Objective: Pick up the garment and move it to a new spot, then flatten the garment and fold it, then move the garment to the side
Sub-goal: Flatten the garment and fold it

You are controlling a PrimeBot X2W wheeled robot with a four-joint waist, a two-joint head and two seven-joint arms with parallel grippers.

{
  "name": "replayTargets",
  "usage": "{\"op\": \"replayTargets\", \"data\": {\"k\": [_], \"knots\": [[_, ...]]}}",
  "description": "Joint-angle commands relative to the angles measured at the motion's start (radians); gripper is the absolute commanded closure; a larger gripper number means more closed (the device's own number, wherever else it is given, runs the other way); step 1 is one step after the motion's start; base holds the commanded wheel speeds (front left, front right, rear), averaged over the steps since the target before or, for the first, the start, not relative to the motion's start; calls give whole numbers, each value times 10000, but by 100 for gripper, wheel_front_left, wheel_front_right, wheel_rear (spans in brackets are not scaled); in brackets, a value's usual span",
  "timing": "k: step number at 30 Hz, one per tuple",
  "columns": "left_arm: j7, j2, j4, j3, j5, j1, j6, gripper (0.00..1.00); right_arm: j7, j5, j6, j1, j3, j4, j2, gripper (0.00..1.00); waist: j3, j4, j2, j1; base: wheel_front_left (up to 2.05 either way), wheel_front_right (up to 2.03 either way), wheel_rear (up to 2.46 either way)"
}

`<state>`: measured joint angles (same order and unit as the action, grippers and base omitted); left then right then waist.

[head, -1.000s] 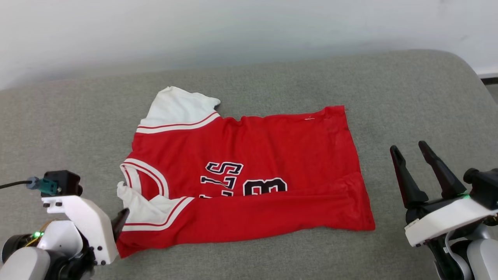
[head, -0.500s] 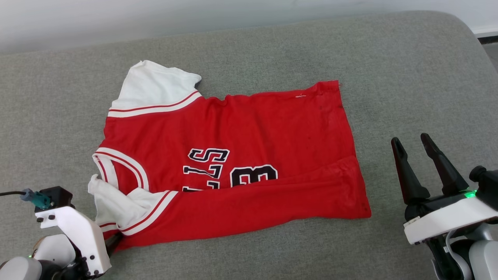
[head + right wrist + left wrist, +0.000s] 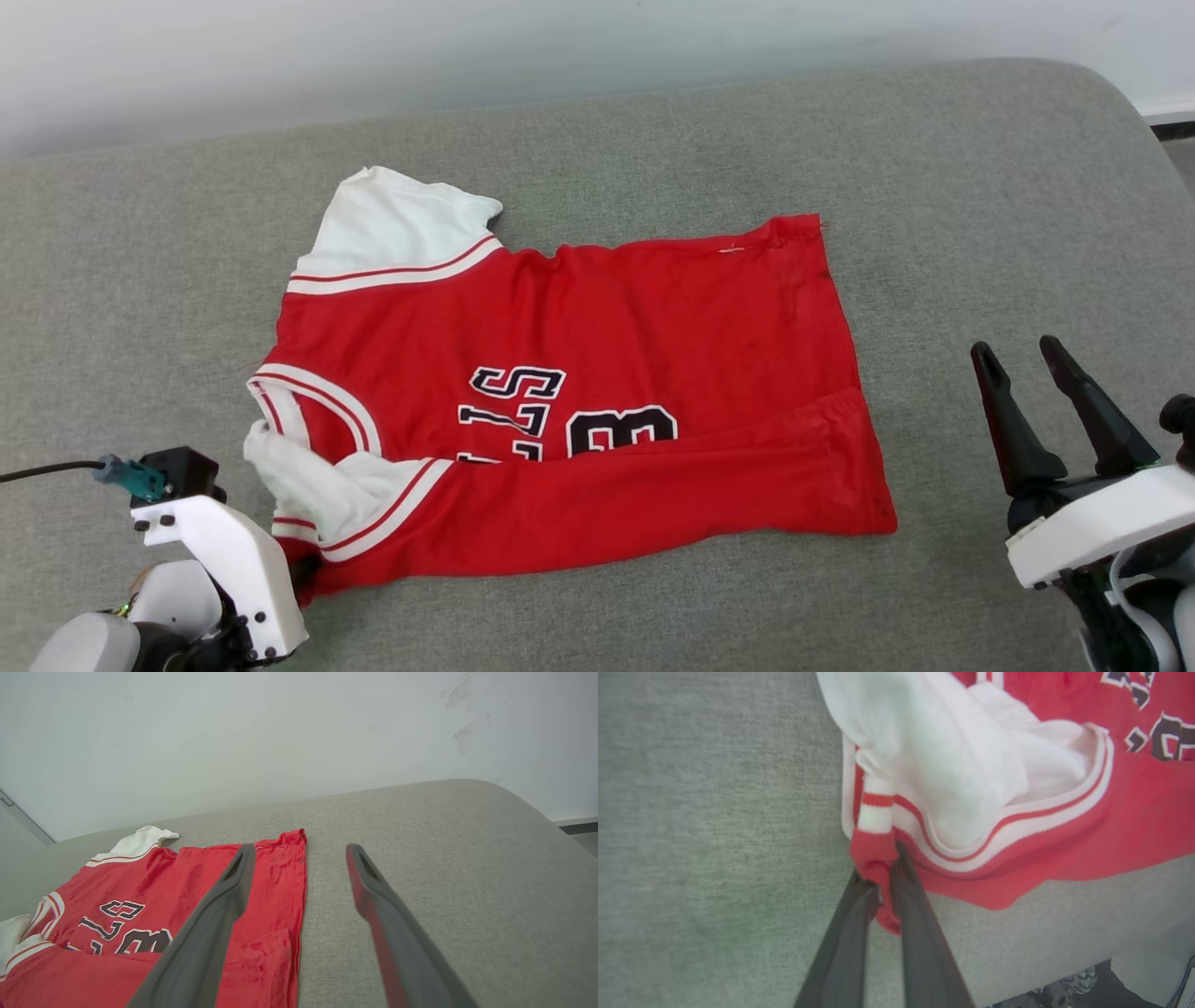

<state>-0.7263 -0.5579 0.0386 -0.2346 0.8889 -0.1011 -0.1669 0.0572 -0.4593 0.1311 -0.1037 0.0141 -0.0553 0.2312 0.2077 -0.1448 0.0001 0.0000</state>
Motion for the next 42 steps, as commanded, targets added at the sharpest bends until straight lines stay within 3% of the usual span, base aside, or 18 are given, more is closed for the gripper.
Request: {"op": "replayTargets", "data": {"k": [1,9,13,24,25,26,42], "knots": [[83,-11,-46,12,-61,-7,47,100,154,-79,-8,81,-41,-6,88,0,-40,51,-1,0,0,0,0],[202,-500,-1357,316,-433,-215,-310,100,3596,-735,-8,-108,-136,665,779,0,158,326,-1,0,0,0,0],[126,-474,-1900,201,-591,-285,-460,100,5200,-996,-8,-329,-74,1162,649,0,477,528,-1,0,0,0,0],[489,-193,-2243,-67,-936,-592,-546,100,6689,-1496,-3,-982,1242,2687,309,0,1035,974,-1,0,0,0,0],[545,-154,-2214,-70,-935,-610,-537,100,6769,-1577,-5,-999,1354,2790,282,56,1023,987,-1,0,0,0,0],[571,-136,-2175,-77,-937,-607,-530,100,6804,-1625,-2,-1027,1408,2861,241,100,989,987,-1,0,0,0,0],[1242,264,-1906,107,-673,522,-811,100,6461,-1695,-5,-849,1567,2319,884,100,-674,1103,-1,0,0,0,0]]}}
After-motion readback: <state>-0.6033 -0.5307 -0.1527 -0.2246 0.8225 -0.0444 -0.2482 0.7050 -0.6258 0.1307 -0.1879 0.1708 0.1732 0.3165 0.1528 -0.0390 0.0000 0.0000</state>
